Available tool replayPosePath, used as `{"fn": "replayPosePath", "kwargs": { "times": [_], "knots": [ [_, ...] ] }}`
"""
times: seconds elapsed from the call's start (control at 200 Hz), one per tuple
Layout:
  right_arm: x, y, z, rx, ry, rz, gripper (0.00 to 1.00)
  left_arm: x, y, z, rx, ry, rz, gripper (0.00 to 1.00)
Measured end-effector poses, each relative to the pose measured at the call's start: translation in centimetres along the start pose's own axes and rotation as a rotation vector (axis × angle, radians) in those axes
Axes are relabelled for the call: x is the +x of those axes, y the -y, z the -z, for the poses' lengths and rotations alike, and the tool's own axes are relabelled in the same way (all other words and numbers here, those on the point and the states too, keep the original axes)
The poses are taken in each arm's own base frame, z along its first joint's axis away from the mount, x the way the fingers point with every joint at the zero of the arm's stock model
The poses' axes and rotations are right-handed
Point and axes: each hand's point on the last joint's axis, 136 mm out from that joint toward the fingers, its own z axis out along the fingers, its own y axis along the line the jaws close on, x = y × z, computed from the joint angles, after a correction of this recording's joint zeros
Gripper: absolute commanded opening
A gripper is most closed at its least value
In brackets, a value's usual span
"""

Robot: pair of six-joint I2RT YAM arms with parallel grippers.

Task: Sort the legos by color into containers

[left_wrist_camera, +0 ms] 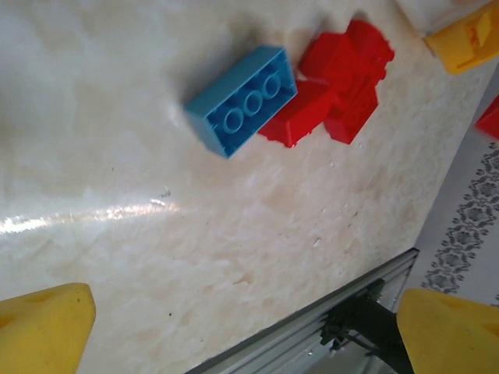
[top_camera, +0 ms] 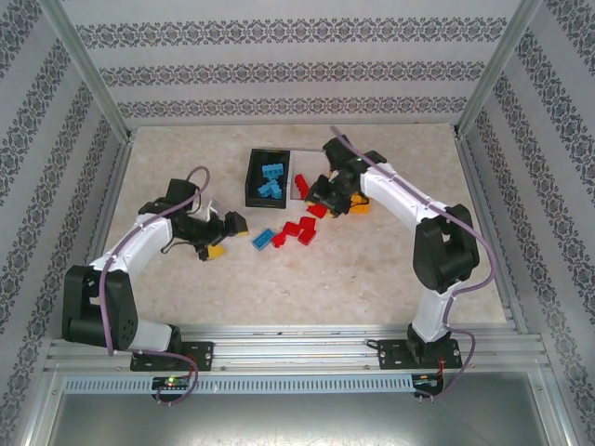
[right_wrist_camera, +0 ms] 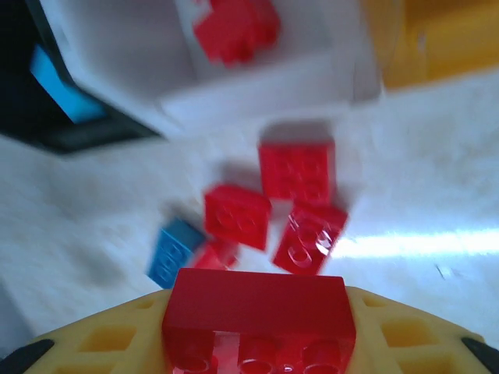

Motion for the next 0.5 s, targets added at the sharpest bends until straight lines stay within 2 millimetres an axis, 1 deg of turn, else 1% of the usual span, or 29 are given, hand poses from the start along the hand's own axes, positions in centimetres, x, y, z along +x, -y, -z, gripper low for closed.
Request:
{"fn": "replayPosePath", "kwargs": {
  "times": [0.065, 0.135, 0.24, 0.315, 0.41, 0.5],
  "knots": [
    [-1.7, -0.4, 0.3, -0.053, 0.018, -0.059, 0.43, 0.6, -0.5, -0.6, 0.019, -0.012, 0.041, 1.00],
    [-3.3, -1.1, 0.4, -0.094, 0.028, -0.104, 0.43, 0.8, -0.6, -0.9, 0.039, -0.012, 0.068, 1.00],
    [-5.8, -2.8, 0.1, -0.146, 0.045, -0.142, 0.44, 0.7, -0.2, -0.8, 0.067, 0.000, 0.079, 1.00],
    [-7.8, -4.0, -0.2, -0.171, 0.060, -0.152, 0.48, 0.5, 0.1, -0.7, 0.079, 0.010, 0.079, 1.00],
    [-9.5, -5.0, -0.9, -0.187, 0.072, -0.160, 0.52, 0.5, 0.2, -0.6, 0.080, 0.014, 0.079, 1.00],
    [-10.4, -5.5, -1.8, -0.189, 0.070, -0.166, 0.53, 0.5, 0.1, -0.6, 0.073, 0.018, 0.073, 1.00]
  ]
}}
